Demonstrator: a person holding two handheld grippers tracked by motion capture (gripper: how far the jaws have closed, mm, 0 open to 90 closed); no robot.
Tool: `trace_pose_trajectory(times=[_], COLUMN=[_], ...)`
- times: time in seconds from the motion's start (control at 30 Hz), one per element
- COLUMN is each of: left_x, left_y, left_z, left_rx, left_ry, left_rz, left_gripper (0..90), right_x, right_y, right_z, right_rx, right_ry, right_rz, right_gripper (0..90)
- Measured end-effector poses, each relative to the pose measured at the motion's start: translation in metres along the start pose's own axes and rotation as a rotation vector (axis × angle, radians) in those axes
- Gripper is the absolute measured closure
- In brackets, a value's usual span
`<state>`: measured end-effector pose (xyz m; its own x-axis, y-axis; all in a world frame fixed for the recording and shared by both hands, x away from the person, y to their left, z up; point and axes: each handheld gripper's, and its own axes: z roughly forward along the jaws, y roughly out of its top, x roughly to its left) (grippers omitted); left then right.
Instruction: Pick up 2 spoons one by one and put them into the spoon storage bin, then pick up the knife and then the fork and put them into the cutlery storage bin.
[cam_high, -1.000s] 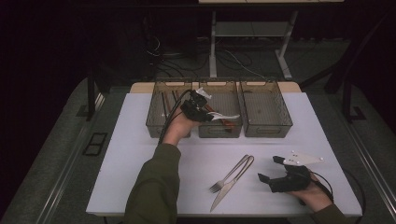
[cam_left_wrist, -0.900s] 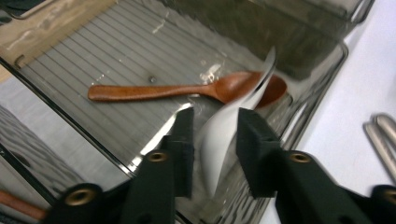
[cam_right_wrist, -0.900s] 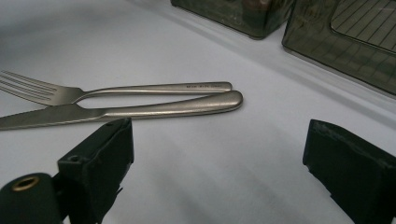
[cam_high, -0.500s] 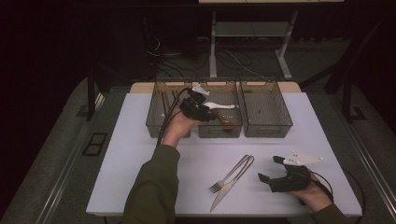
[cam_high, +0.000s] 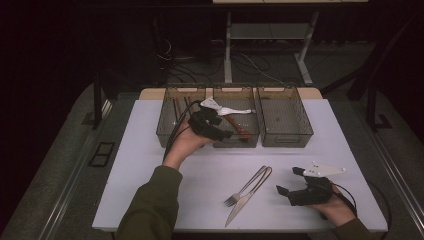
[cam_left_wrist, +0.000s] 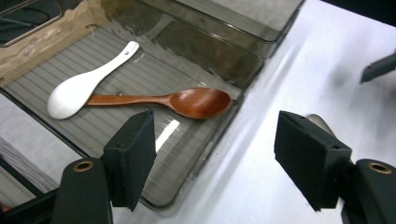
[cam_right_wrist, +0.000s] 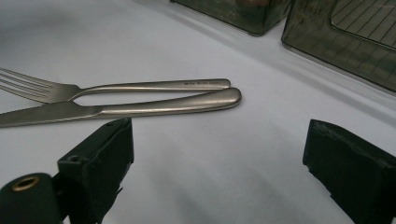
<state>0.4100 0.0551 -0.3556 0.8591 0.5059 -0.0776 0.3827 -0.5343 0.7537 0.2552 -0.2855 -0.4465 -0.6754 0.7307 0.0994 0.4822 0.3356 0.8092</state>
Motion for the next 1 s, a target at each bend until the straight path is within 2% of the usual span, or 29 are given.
trace_pose_trajectory(times=[0.17,0.27,0.5,0.83,0.9,1.0], left_x=[-0.009,-0.014,-0.028,-0.044,-0.048,-0.054], left_y=[-0.01,-0.016,-0.036,-0.063,-0.068,-0.075], left_z=[-0.008,-0.012,-0.015,-0.022,-0.025,-0.028], left_rx=[-0.033,-0.034,-0.043,-0.053,-0.056,-0.072], left_ry=[-0.011,-0.012,-0.01,-0.03,-0.036,-0.063], left_rz=[-0.004,0.014,0.009,0.012,0.013,0.011], left_gripper=[26.0,24.2,18.7,18.8,21.4,32.2], right_x=[0.0,0.0,-0.001,-0.002,-0.002,-0.002], right_y=[0.0,0.0,0.0,-0.001,-0.001,-0.001], right_z=[0.0,0.0,0.0,-0.001,0.0,0.0], right_rx=[0.002,0.01,-0.005,0.004,0.008,0.011], right_ry=[0.005,0.018,0.025,0.019,0.017,0.019], right_rz=[0.007,-0.006,0.002,0.012,0.008,0.004], right_gripper=[9.0,8.9,8.9,8.9,8.9,8.9])
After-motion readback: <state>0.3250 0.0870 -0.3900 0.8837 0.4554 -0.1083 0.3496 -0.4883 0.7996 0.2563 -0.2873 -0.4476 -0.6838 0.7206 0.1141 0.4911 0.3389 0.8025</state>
